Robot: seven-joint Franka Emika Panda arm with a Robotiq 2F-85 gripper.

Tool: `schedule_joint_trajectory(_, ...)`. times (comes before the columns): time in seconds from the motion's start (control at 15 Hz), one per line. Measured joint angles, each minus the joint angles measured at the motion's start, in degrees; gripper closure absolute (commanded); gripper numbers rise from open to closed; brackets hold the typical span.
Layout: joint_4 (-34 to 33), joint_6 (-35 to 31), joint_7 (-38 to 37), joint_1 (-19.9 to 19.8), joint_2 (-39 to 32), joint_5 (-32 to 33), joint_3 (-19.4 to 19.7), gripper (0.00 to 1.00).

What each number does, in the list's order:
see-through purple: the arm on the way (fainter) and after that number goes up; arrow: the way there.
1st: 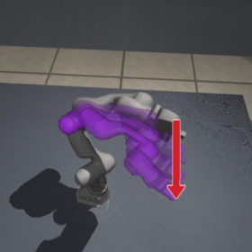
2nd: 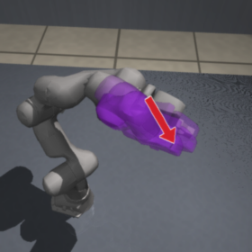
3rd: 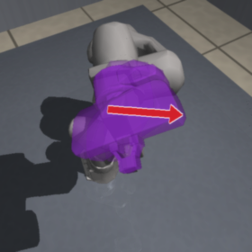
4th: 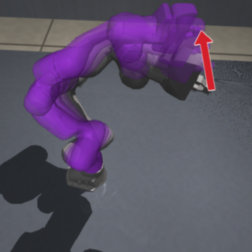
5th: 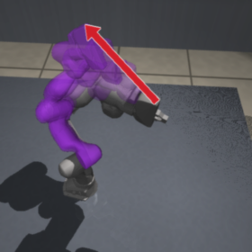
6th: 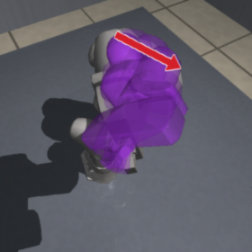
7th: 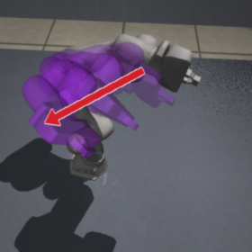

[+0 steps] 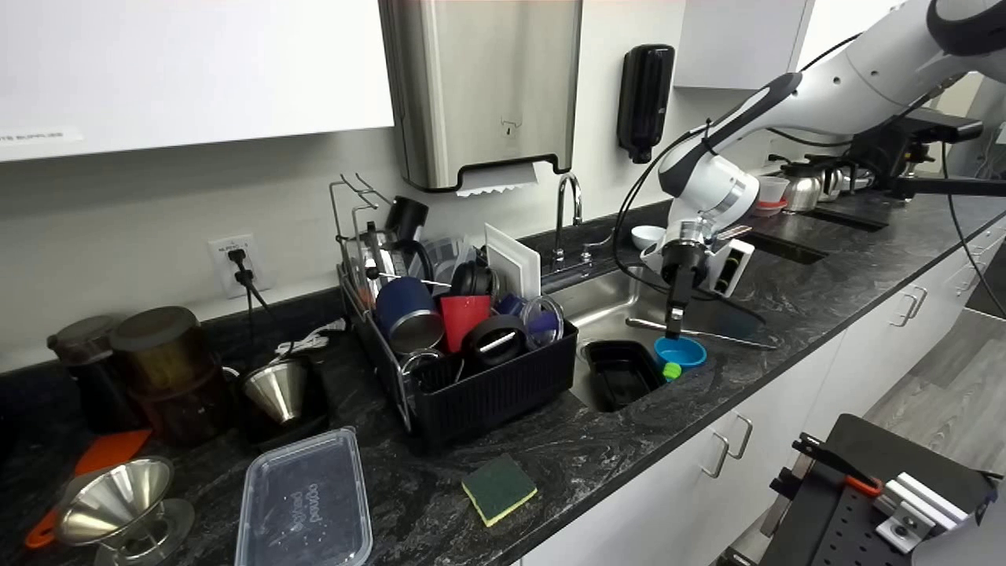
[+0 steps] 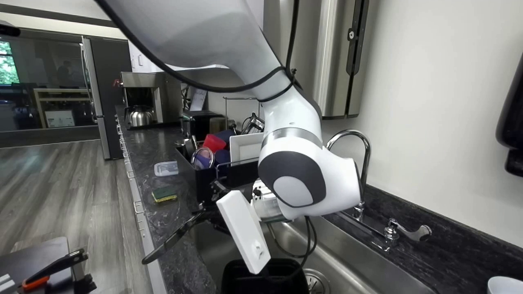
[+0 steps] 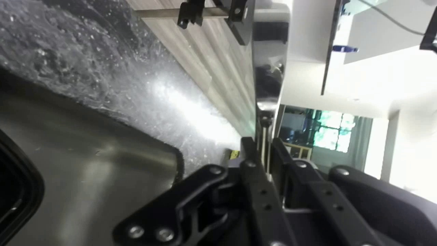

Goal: Put the knife in the sink on the dish rack

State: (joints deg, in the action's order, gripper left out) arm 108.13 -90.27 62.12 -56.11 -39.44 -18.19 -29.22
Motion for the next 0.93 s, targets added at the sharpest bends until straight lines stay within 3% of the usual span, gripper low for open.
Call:
schedule_joint_trajectory(0.13,-2.87,5.24,3.67,4.92,-0.07,-0.89,4.86,0.96)
schedule_joint_trajectory(0.4,-6.22,6.87,4.26,14.71,-0.11,-3.66,14.36,0.96)
schedule_joint_trajectory(0.67,-6.88,1.52,-0.55,21.93,-0.09,-10.91,22.16,0.96)
schedule_joint_trajectory(0.93,-6.69,-3.43,-6.09,26.09,-0.09,-17.00,26.74,0.96)
